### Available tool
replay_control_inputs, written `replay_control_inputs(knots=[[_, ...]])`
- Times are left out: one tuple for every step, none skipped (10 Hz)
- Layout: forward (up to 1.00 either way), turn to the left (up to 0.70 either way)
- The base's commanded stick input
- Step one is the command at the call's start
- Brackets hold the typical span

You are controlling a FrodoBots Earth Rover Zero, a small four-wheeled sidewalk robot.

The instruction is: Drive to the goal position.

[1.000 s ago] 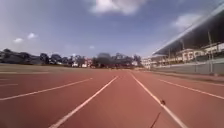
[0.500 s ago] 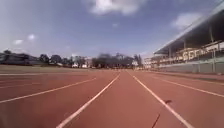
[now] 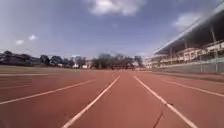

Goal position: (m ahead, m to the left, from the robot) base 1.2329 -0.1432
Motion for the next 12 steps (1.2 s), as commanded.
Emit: replay_control_inputs(knots=[[0.70, 0.00], [0.70, 0.00], [0.70, 0.00], [0.70, 0.00], [0.70, 0.00], [0.70, 0.00], [0.70, 0.00], [0.70, 0.00], [0.70, 0.00], [0.70, 0.00], [0.70, 0.00], [0.70, 0.00]])
